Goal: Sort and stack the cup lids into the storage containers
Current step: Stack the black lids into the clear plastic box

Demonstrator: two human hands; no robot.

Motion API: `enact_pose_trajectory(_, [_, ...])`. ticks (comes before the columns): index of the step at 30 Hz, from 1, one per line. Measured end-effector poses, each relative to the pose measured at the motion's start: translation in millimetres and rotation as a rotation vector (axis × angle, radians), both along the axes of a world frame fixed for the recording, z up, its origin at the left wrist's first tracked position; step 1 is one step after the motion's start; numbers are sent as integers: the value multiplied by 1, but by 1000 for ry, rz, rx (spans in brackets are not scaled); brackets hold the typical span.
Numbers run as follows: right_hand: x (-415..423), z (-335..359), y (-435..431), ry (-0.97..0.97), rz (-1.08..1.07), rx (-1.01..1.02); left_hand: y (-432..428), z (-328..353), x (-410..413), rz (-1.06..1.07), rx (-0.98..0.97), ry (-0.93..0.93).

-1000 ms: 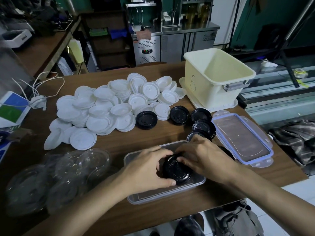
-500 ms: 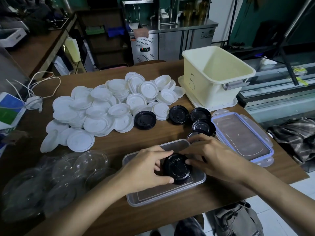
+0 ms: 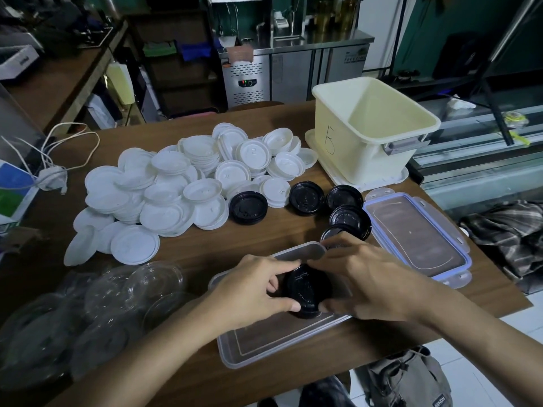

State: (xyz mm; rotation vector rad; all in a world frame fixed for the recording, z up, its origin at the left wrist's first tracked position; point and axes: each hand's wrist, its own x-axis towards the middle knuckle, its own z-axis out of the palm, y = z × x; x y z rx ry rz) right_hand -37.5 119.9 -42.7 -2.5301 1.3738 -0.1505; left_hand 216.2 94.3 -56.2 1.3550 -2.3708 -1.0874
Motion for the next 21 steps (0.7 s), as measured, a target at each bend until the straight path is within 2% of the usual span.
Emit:
enact_pose_trajectory(5, [3,-5,-4,75,-7,-8,-3,-4,2,-29,0,-50])
enact_pose_trajectory(14, [7,-7,-5,149,-7,-23,-6,-18,-7,27,37,52])
enact_pose_trajectory(21, [10,-10,-6,182,-9,-47,0,-22,-5,7,-33,18])
